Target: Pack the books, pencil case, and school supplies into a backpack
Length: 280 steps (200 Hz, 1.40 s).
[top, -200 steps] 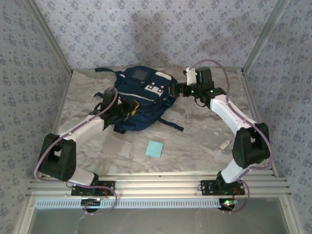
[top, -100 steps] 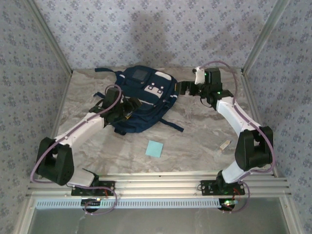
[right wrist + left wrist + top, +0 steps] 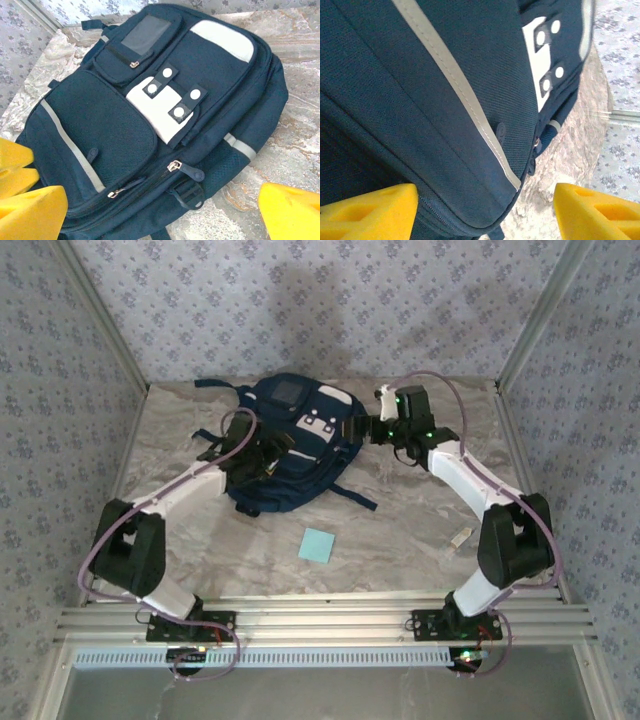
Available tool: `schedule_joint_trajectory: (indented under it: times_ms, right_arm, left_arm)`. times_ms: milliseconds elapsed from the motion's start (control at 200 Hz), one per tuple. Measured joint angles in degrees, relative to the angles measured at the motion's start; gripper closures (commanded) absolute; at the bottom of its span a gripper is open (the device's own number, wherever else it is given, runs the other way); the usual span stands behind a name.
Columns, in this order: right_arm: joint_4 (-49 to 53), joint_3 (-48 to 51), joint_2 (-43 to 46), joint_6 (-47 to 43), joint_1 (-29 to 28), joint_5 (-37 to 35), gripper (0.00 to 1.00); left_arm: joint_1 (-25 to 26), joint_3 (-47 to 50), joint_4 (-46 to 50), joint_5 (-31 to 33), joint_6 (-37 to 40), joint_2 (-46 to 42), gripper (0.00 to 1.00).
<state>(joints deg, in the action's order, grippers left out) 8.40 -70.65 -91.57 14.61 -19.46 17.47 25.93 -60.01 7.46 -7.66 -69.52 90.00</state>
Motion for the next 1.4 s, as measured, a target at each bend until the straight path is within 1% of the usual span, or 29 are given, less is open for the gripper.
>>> schedule_joint_trajectory:
  times_ms: [195,280,355,480,605,675,765,884,924,994,1009,1069,1169,1229,1399]
  right_arm:
    - [0.09,1.29,-0.04,0.00,-0.20,-0.39,0.03]
    - [0.35,1.53,-0.09,0.00,-0.20,-0.66,0.04]
    - [0.37,1.53,-0.09,0.00,-0.20,-1.14,0.04]
    - [0.35,1.53,-0.26,0.00,-0.20,-1.92,0.04]
    - [0.33,1.53,-0.96,0.00,-0.20,-2.80,0.04]
    - [0.31,1.53,-1.51,0.00,-0.20,-3.19,0.05]
    - [0.33,1.53,-2.03,0.00,-0.20,-3.21,0.05]
    - [0.33,1.53,-2.32,-0.02,-0.20,-3.15,0.08]
    - [0.31,1.53,-2.32,-0.02,-0.20,-2.97,0.09]
    - [0.28,1.53,-2.32,-0.02,-0.20,-2.25,0.10]
    - [0.28,1.53,-2.34,0.00,-0.20,-2.08,0.10]
    - [0.26,1.53,-2.49,0.04,-0.20,-1.38,0.13]
    - [0.13,1.53,-2.95,0.52,-0.22,0.17,0.22]
    - [0.00,1.53,-3.28,-0.09,-0.35,1.60,0.25]
    - [-1.05,1.51,-4.00,-6.60,-0.46,7.87,0.26]
  left_arm:
    - [0.46,0.04,-3.50,0.07,-6.08,4.33,0.36]
    - [0.61,0.57,-4.26,0.48,-7.87,4.94,0.35]
    - [0.87,0.74,-4.26,1.18,-8.66,4.92,0.32]
    - [1.20,0.94,-3.32,2.32,-9.99,4.37,0.29]
    - [1.20,2.29,-2.45,3.74,-11.52,2.82,0.29]
    - [1.20,2.54,-2.08,4.59,-12.11,2.71,0.32]
    - [1.07,2.51,-2.19,5.22,-12.24,3.45,0.41]
    - [0.37,1.66,-2.60,4.92,-12.17,7.04,0.58]
    - [0.00,0.98,-2.47,4.55,-12.15,8.79,0.66]
    - [-0.50,-0.07,-2.43,3.74,-11.82,11.45,0.83]
    - [-0.59,-0.35,-2.43,3.34,-11.21,11.85,0.89]
    - [-0.92,-1.46,-3.50,2.34,-11.26,13.35,0.99]
    - [-1.20,-2.10,-3.91,1.01,-10.73,13.75,1.00]
    - [-1.20,-2.10,-4.07,0.61,-10.69,13.73,1.00]
    - [-1.64,-2.10,-3.63,-0.94,-9.73,12.11,1.00]
